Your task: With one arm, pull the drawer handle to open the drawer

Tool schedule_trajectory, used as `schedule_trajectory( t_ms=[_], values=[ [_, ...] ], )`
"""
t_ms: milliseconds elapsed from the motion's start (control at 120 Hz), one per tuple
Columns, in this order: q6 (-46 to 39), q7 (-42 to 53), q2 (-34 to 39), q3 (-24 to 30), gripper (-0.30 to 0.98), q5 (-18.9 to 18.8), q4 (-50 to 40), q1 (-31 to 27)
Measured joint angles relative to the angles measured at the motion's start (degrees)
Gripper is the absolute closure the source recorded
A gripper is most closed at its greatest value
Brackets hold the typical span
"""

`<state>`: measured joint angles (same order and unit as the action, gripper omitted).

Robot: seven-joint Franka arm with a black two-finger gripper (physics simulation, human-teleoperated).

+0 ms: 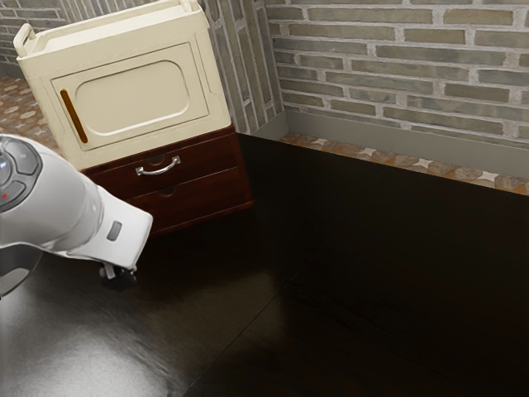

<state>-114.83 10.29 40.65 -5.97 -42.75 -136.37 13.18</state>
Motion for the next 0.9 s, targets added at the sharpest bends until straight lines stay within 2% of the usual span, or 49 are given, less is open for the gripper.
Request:
schedule_trajectory(
  t_ms=[58, 175, 308, 525, 608, 725, 825, 900],
  values=[
    [-0.68, 0.1, -0.7, -0.82, 0.0, 0.0, -0.04, 0.09],
    [-2.36, 0.34, -4.37, -6.18, 0.0, -0.95, 1.83, 3.48],
    [-2.63, 0.53, -5.56, -18.87, 0.0, -5.03, 5.05, 16.94],
    [-0.36, 0.67, -3.89, -34.86, 0.0, -12.97, 9.92, 32.57],
    [1.33, 0.73, -1.72, -43.2, 0.0, -16.96, 13.54, 41.09],
    [1.22, 0.94, -2.7, -49.83, 0.0, -20.57, 16.4, 42.97],
    [-0.7, 1.4, -3.81, -54.91, 0.0, -21.86, 18.69, 45.51],
    [-1.78, 1.78, -4.47, -56.71, 0.0, -22.34, 20.4, 48.43]
  ],
)
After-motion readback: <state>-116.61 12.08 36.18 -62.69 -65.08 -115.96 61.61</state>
